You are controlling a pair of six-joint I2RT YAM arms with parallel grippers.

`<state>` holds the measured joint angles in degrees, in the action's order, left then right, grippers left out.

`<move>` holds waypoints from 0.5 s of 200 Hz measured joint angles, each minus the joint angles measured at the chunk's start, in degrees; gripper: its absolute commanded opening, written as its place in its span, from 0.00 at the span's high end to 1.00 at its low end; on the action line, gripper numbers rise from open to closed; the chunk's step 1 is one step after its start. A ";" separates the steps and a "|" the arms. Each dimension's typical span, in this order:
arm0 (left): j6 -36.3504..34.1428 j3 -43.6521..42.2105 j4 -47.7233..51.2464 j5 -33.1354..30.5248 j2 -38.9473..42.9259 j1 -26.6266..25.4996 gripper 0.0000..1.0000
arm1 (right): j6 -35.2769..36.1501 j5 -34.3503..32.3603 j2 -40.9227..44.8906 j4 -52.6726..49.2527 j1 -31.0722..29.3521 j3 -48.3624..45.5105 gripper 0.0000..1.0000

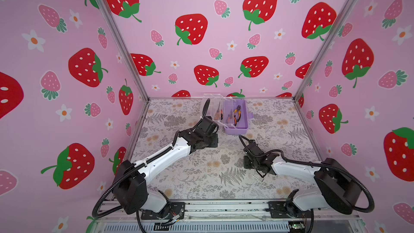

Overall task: Pack the tool kit
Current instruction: 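Grasp the pink hex key on the table with the right gripper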

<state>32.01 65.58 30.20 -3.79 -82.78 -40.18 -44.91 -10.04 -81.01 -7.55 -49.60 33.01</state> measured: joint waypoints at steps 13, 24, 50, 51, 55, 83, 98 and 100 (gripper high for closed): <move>0.20 0.00 0.00 0.22 -0.31 0.00 0.58 | 0.13 1.09 -0.37 1.22 -0.31 0.02 0.92; 0.42 0.00 0.00 0.44 -0.63 0.00 0.58 | 0.31 2.14 -0.90 2.34 -0.55 0.11 0.93; 0.92 0.00 0.04 1.05 -1.38 0.00 0.58 | 0.87 3.89 -2.97 4.26 -1.31 1.42 0.98; 0.92 0.00 0.04 1.05 -1.38 0.00 0.58 | 0.90 3.98 -3.13 4.33 -1.33 1.53 0.98; 0.94 0.00 0.02 1.07 -1.38 0.00 0.58 | 0.94 4.24 -3.58 4.63 -1.46 1.86 0.98; 1.07 -0.15 -0.13 1.75 -1.38 0.00 0.69 | 1.51 6.45 -6.86 6.34 -2.27 4.57 0.99; 1.16 -1.25 -0.94 2.27 -1.07 0.00 0.76 | 1.73 7.78 -8.63 6.86 -2.32 6.25 0.99; 0.85 -1.44 -1.07 2.34 -1.01 -0.02 0.76 | 1.73 7.93 -8.87 6.93 -2.32 6.51 0.99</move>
<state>32.86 64.14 29.12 -1.45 -83.79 -40.21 -43.18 -2.11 -89.89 -0.62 -51.92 39.53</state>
